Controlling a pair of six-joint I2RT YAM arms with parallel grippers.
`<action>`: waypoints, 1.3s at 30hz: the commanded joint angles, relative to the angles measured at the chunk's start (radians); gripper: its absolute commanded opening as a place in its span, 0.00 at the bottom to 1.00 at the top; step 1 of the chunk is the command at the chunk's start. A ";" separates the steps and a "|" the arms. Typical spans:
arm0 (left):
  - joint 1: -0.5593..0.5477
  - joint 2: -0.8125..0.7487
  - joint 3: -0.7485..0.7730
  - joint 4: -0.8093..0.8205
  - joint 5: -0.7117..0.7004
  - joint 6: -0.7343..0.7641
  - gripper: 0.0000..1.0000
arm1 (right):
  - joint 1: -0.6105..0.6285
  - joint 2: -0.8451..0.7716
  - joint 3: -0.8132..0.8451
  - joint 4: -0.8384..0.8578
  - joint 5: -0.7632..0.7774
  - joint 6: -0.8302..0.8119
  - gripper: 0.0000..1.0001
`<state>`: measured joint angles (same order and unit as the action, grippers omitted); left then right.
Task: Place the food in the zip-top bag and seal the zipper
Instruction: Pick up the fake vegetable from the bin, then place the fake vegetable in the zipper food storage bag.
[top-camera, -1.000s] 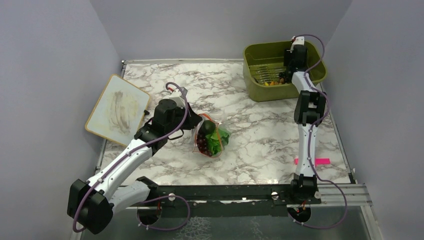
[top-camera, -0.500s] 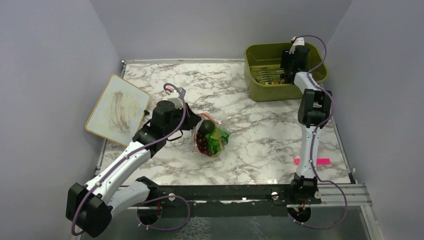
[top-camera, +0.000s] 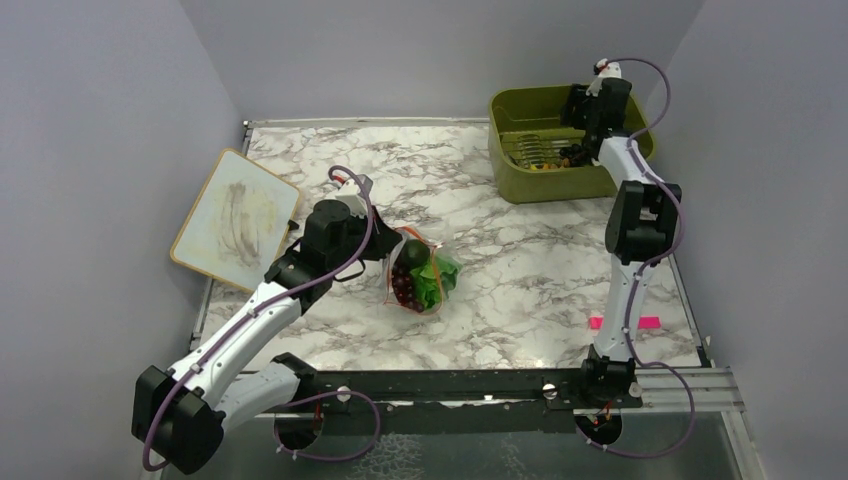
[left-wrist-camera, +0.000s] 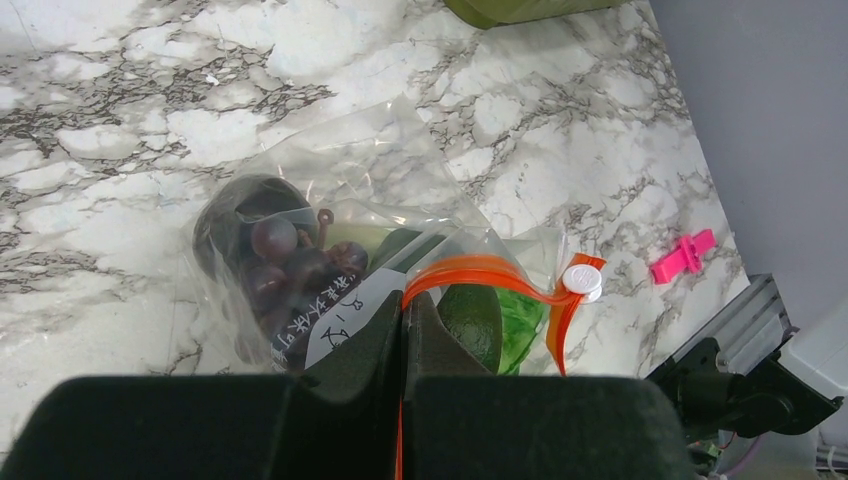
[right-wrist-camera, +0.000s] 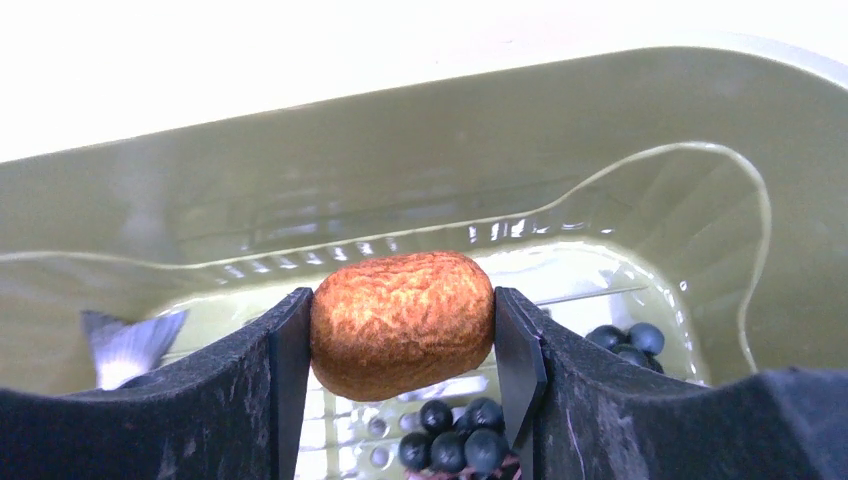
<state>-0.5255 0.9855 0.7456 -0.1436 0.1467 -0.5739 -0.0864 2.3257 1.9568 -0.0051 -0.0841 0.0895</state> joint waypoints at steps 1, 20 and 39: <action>0.000 0.011 0.036 0.025 -0.012 0.014 0.00 | 0.004 -0.134 -0.056 -0.037 -0.090 0.083 0.34; 0.000 -0.057 0.051 0.044 -0.042 0.001 0.00 | 0.095 -0.660 -0.539 -0.058 -0.304 0.223 0.34; 0.001 -0.018 0.116 -0.037 0.025 -0.062 0.00 | 0.339 -1.102 -0.867 -0.141 -0.419 0.197 0.34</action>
<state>-0.5255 0.9691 0.8417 -0.2111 0.1425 -0.5884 0.2279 1.2942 1.1400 -0.1310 -0.4400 0.3023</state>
